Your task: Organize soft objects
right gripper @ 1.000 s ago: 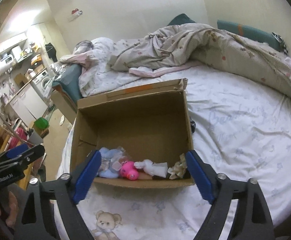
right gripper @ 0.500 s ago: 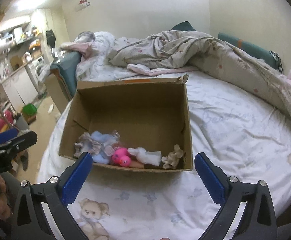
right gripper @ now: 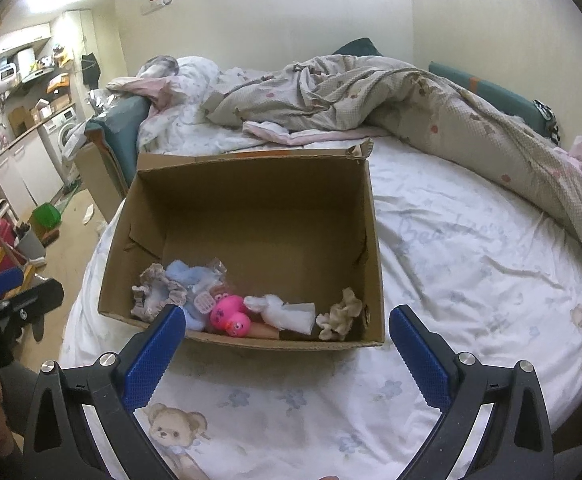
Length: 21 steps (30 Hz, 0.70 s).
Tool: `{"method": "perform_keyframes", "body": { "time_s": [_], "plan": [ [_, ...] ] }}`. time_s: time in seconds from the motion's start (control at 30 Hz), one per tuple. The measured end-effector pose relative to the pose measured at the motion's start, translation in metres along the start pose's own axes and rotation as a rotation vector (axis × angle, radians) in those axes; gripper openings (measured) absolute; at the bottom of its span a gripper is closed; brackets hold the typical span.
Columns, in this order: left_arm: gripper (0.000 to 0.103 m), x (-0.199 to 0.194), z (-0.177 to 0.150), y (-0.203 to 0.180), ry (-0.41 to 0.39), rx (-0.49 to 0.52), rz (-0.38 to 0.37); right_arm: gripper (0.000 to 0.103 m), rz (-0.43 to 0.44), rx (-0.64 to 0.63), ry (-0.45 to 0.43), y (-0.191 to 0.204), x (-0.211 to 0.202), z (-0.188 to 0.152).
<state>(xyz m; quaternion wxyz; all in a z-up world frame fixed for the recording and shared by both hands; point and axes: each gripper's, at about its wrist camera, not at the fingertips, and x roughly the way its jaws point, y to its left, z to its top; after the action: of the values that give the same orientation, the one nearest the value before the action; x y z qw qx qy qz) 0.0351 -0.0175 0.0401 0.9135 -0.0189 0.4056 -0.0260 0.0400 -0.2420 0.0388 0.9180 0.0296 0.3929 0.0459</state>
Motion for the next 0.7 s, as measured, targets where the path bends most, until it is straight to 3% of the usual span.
{"method": "perform_keyframes", "body": {
  "time_s": [0.7],
  "plan": [
    [0.102,-0.0024,-0.0010,0.0026,-0.011,-0.013,0.007,0.103,0.007,0.021,-0.008,-0.0022,-0.0031,0.0001]
  ]
}}
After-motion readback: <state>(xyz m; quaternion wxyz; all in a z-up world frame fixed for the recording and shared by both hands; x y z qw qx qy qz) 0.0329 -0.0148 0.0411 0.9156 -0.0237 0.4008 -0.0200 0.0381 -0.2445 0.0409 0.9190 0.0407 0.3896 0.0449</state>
